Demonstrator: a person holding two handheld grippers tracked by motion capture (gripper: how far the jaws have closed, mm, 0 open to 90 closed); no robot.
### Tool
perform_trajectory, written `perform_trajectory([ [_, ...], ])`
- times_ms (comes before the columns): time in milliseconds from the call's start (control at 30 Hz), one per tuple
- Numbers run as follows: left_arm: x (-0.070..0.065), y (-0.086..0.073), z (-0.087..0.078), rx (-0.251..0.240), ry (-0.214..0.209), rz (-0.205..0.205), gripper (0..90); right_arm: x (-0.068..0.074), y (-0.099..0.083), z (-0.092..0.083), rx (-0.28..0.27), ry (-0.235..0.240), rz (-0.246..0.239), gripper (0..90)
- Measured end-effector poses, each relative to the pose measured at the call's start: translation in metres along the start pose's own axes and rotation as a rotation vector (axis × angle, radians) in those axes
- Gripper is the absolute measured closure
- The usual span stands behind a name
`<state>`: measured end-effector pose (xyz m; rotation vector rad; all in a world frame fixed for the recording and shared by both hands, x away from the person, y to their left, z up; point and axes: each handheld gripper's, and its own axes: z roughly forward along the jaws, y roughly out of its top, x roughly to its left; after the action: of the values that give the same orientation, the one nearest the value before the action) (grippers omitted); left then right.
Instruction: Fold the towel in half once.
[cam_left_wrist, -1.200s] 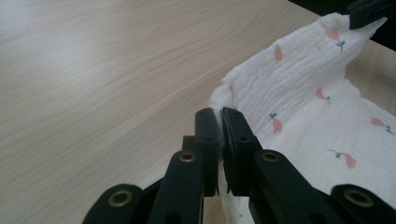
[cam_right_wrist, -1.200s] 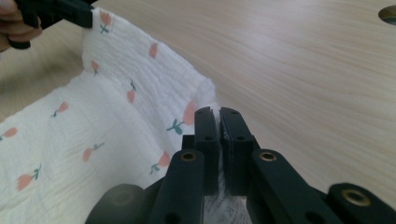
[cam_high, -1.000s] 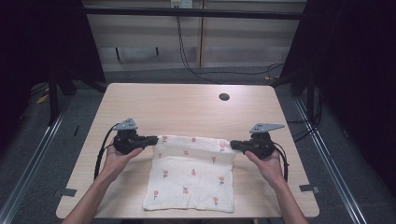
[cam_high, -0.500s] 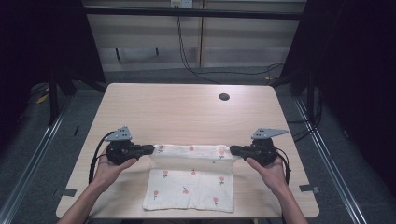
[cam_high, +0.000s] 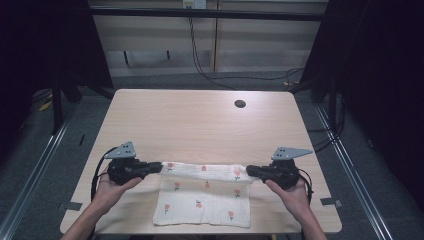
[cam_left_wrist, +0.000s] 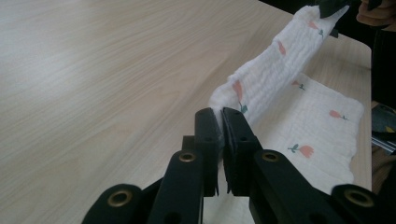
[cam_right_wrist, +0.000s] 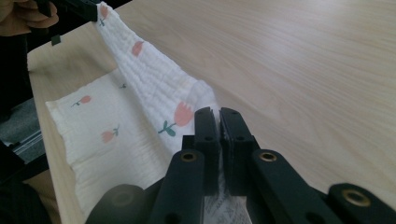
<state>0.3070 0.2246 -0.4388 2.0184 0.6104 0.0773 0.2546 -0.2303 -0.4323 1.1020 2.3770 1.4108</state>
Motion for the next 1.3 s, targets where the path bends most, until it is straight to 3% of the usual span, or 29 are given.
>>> perform_trajectory([
  [200,-0.007,-0.006,-0.003,0.022,-0.013,0.012,85.5,0.008,-0.004,-0.006,-0.001,0.009,-0.002,86.6],
  [367,-0.016,-0.017,-0.004,0.036,-0.037,-0.006,85.5,0.013,-0.01,-0.007,0.021,0.016,-0.008,86.5],
  [433,-0.021,-0.018,-0.006,0.052,-0.039,0.013,85.5,0.014,-0.013,-0.008,0.029,0.012,-0.009,86.5],
  [567,-0.027,-0.02,-0.01,0.064,-0.055,0.025,85.4,0.017,-0.02,-0.014,-0.004,0.008,0.005,86.4],
  [867,-0.03,-0.039,-0.004,0.106,-0.073,-0.006,84.7,0.025,-0.043,-0.006,0.067,0.04,0.011,85.7],
  [967,-0.033,-0.047,0.001,0.145,-0.083,-0.002,84.1,0.025,-0.046,-0.006,0.071,0.043,0.013,83.9],
  [1067,-0.033,-0.049,0.001,0.148,-0.098,-0.006,83.4,0.028,-0.051,-0.009,0.068,0.022,0.014,81.8],
  [1167,-0.034,-0.053,0.001,0.156,-0.097,-0.025,83.9,0.034,-0.059,-0.006,0.118,0.04,-0.001,84.9],
  [1300,-0.04,-0.058,0.005,0.213,-0.115,0.006,83.5,0.041,-0.063,-0.004,0.151,0.046,-0.003,84.6],
])
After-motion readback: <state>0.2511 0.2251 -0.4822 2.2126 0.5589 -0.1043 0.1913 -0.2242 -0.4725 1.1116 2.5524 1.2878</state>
